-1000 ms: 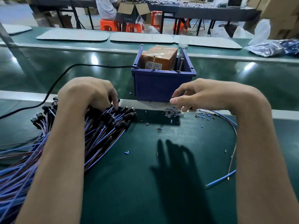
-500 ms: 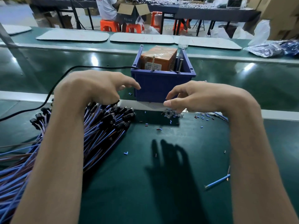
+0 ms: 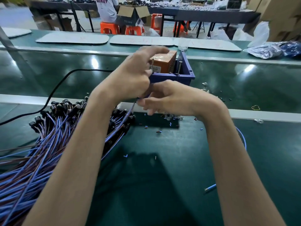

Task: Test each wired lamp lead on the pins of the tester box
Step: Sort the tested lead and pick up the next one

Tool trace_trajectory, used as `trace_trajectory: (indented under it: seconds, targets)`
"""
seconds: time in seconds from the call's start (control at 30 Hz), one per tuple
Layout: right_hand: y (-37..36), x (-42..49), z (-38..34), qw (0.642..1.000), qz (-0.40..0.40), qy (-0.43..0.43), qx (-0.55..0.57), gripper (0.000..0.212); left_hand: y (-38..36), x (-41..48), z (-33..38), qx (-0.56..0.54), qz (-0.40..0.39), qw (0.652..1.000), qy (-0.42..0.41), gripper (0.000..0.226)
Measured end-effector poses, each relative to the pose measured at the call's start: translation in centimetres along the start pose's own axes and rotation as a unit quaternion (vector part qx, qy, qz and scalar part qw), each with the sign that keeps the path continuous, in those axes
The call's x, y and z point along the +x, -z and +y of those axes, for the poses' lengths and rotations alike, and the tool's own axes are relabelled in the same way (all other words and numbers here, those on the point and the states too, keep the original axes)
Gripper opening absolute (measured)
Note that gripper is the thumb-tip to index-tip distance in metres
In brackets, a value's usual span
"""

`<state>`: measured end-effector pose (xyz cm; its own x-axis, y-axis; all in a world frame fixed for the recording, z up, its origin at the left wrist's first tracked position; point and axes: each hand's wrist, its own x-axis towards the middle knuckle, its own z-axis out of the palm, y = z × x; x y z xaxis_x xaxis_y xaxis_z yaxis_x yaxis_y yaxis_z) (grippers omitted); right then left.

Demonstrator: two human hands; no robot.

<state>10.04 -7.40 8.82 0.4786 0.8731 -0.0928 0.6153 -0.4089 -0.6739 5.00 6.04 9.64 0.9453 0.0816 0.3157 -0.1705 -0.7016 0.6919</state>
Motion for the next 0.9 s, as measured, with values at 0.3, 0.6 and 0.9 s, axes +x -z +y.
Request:
trace_trajectory:
  seconds: [0.3,0.6,0.9]
  targets:
    - [2.7,-1.8,0.5,0.953,0.166,0.049,0.249,0.018,-3.6,-0.5,6.5,-0.275,0.268,0.915,-0.123,0.013]
    - [5.4,-3.1,2.1,0.906,0.328,-0.022,0.265,0.034,-8.4,-0.5,8.2,-0.719,0.124,0.553,0.402,0.045]
    - [5.4,-3.3,3.4,0.919,0.278,-0.108,0.259,0.031,-5.1,0.4,4.9,-0.704,0.378,0.456,0.391,0.030]
